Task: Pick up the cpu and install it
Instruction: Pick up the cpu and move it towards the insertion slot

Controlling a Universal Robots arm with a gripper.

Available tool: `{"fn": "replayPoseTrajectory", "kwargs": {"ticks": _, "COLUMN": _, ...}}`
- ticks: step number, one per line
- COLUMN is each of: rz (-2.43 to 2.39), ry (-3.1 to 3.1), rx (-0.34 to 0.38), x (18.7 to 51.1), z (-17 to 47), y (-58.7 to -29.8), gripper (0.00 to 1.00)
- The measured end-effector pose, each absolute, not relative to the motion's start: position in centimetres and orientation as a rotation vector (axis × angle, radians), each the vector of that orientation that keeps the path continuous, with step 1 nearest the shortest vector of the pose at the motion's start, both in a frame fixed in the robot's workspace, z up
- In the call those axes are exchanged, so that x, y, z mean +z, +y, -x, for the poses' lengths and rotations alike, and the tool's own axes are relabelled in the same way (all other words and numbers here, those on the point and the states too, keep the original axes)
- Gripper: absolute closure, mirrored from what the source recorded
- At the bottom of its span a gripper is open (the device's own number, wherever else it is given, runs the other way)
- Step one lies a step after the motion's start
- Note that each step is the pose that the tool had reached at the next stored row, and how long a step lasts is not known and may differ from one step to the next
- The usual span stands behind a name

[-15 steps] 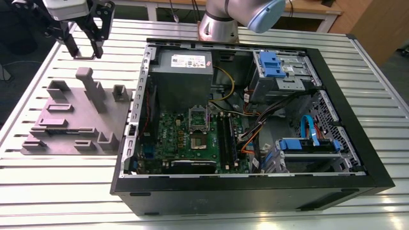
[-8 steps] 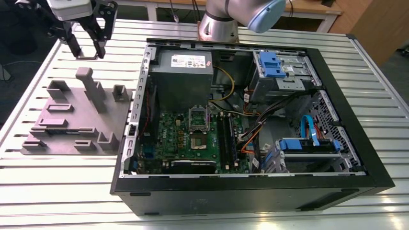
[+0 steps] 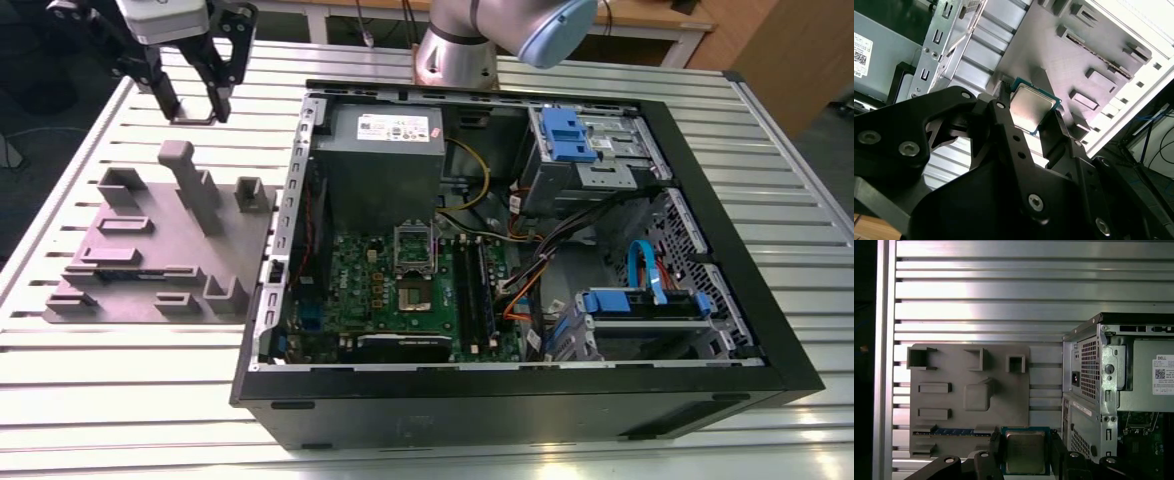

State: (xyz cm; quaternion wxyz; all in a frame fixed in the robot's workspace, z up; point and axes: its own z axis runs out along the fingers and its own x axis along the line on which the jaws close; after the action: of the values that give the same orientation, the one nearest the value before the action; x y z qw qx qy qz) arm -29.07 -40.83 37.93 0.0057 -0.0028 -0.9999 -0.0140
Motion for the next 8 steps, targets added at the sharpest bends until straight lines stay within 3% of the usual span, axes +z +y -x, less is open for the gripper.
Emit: {"fn": "replayPoseTrajectory", "kwargs": {"ticks": 8, "rz": 0.009, "ry": -3.13, "rx": -0.044, "x": 37.93, "z": 28.74, "y": -40.83, "gripper": 0.53}}
